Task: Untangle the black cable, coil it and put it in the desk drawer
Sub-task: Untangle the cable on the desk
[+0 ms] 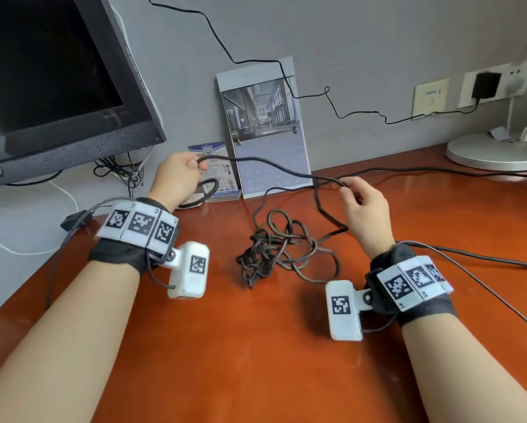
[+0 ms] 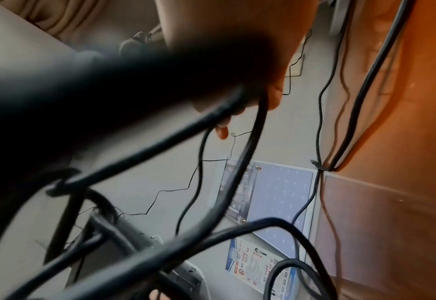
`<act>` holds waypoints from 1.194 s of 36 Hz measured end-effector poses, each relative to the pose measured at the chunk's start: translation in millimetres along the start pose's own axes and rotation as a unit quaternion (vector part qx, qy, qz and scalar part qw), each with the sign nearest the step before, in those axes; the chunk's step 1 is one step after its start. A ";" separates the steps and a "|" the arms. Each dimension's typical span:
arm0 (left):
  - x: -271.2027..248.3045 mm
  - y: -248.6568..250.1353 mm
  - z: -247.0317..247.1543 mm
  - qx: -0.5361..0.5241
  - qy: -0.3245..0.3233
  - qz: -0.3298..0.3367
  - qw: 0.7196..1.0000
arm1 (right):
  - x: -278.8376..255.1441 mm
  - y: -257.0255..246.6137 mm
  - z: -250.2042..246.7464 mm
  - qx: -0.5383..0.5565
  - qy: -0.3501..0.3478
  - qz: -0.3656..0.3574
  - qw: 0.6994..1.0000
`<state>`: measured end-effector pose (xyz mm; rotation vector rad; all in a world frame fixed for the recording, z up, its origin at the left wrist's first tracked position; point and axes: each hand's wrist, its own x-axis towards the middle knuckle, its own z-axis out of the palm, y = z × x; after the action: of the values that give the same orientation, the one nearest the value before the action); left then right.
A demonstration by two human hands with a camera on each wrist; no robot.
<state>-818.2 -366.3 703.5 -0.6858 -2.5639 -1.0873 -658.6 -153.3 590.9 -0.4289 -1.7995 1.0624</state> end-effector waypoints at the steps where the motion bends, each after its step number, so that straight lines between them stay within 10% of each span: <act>1: -2.5 -6.8 1.1 0.013 -0.008 -0.004 1.000 | -0.7 -2.3 0.9 -0.011 -0.001 -0.004 1.000; 8: -17.3 -30.5 11.2 0.054 -0.092 -0.027 0.994 | -2.7 -3.6 4.5 -0.093 -0.043 0.090 0.991; 14: -52.6 19.9 8.1 -0.002 -0.074 0.177 0.981 | -4.1 1.0 8.5 -0.131 -0.082 0.171 0.973; 20: -90.7 58.8 6.7 0.058 -0.372 0.287 0.881 | -6.9 -1.3 6.4 -0.122 -0.078 0.202 0.969; 23: -91.3 58.0 14.4 0.176 -0.344 0.263 0.884 | -6.3 -0.8 5.2 -0.109 -0.071 0.219 0.967; 33: -76.8 31.4 27.1 0.021 -0.275 0.105 0.956 | -6.2 -4.2 3.5 -0.129 -0.131 0.240 0.953; 43: -69.2 16.7 48.3 -0.100 -0.191 0.016 0.976 | -21.5 -30.7 18.4 -0.036 -0.305 0.058 0.950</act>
<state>-753.7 -342.9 651.6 -1.0773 -2.7643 -1.3252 -659.4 -193.8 601.0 -0.2638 -2.3863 1.3109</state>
